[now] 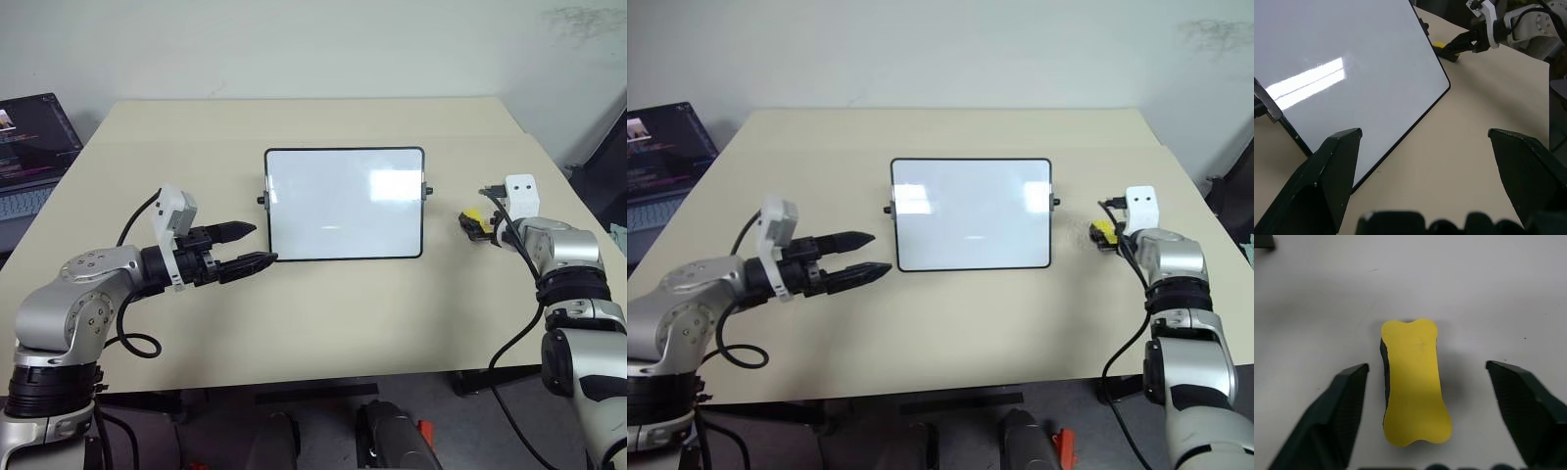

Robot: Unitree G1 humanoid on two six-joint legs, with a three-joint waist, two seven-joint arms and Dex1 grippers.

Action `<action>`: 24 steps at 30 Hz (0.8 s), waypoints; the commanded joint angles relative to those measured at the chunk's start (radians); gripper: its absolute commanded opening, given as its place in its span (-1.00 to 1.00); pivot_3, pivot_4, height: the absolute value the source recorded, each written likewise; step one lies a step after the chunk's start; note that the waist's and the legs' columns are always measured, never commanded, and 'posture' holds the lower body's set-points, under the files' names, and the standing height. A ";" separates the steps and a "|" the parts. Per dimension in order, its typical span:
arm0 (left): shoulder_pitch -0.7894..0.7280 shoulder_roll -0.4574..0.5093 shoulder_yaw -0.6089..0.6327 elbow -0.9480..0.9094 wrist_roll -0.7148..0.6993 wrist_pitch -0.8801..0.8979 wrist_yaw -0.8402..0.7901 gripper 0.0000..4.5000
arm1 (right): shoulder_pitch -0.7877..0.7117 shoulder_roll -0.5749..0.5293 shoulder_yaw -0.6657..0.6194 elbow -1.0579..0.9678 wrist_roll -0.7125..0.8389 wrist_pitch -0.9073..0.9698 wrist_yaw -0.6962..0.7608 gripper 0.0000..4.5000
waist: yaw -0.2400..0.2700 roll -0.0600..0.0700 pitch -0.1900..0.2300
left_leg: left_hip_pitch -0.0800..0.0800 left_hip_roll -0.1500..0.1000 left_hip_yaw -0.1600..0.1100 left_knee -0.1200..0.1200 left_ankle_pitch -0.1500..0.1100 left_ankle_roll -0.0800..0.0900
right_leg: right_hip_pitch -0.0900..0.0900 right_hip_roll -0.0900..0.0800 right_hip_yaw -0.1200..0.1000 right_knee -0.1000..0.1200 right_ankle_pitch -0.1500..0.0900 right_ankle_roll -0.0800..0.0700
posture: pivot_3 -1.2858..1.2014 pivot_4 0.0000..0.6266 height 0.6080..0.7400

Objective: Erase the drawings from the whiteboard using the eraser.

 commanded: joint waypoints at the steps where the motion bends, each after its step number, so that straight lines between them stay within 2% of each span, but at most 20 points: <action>1: -0.010 0.016 0.028 -0.026 -0.012 -0.002 0.001 1.00 | -0.036 -0.018 -0.025 -0.046 0.014 -0.006 -0.002 0.99 | 0.000 0.000 0.000 | 0.000 0.000 0.000 0.000 0.000 0.000 | 0.000 0.000 0.000 0.000 0.000 0.000 | 0.03 -0.52 1.00; 6: -0.001 0.024 0.041 -0.028 -0.010 -0.003 0.004 1.00 | -0.025 -0.024 -0.036 -0.215 0.034 0.004 0.011 0.99 | -0.001 0.000 0.000 | 0.000 0.000 0.000 0.000 0.000 0.000 | 0.000 0.000 0.000 0.000 0.000 0.000 | 0.03 -0.52 1.00; 10: 0.009 0.021 0.046 -0.029 -0.006 -0.010 0.012 1.00 | 0.027 0.017 -0.070 -0.373 0.074 -0.037 -0.003 0.99 | 0.001 0.000 0.000 | 0.000 0.000 -0.001 0.000 0.000 0.000 | 0.000 0.000 -0.001 0.001 0.000 0.000 | 0.03 -0.52 1.00; 20: 0.016 -0.017 0.065 -0.030 0.031 -0.067 0.095 1.00 | 0.293 0.235 -0.201 -0.724 0.179 -0.209 -0.147 0.99 | 0.004 -0.001 0.000 | 0.000 0.000 -0.002 0.001 0.000 0.000 | 0.000 0.000 -0.001 0.001 0.000 0.000 | 0.03 -0.52 1.00; 24: 0.009 -0.049 0.059 -0.014 0.067 -0.117 0.136 1.00 | 0.409 0.317 -0.170 -0.833 0.157 -0.319 -0.188 0.99 | 0.005 -0.001 -0.001 | 0.000 0.001 -0.002 0.001 0.000 0.000 | 0.001 0.000 -0.001 0.002 0.000 0.000 | 0.03 -0.52 1.00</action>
